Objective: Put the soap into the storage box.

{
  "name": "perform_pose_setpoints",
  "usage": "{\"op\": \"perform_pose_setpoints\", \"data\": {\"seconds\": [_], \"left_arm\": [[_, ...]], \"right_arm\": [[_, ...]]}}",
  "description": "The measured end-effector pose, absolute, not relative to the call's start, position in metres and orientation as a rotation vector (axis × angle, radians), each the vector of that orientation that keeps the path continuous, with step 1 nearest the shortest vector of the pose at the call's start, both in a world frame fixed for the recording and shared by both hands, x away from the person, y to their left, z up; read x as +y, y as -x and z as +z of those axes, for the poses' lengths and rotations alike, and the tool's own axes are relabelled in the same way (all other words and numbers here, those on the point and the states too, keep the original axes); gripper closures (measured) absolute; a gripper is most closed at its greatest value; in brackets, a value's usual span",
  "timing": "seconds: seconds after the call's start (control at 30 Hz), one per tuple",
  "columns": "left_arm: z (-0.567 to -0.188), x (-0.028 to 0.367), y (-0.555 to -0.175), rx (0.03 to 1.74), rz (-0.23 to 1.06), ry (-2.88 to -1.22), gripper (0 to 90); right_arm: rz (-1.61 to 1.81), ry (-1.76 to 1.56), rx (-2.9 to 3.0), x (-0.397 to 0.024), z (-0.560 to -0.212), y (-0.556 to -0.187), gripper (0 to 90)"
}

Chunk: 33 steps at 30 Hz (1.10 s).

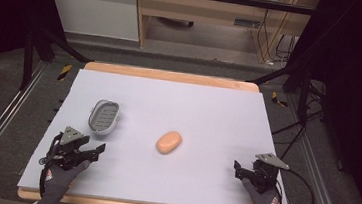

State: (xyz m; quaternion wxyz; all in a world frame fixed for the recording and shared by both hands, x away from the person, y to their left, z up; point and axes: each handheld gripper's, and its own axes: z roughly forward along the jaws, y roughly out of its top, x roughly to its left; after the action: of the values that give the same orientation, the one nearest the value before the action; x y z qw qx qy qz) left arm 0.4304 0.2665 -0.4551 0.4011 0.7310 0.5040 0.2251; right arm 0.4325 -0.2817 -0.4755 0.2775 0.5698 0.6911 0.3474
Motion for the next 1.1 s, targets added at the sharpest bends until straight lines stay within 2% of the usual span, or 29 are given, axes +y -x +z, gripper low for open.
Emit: {"op": "perform_pose_setpoints", "data": {"seconds": [0.77,1.1], "left_arm": [[-0.446,0.22,-0.437,1.156,0.532,-1.921,28.0],[-0.431,0.198,-0.447,1.101,0.523,-1.918,27.3]], "right_arm": [[0.942,-1.497,1.87,-0.277,-0.471,-0.431,7.6],[0.938,-1.493,1.877,-0.276,-0.47,-0.431,8.1]]}}
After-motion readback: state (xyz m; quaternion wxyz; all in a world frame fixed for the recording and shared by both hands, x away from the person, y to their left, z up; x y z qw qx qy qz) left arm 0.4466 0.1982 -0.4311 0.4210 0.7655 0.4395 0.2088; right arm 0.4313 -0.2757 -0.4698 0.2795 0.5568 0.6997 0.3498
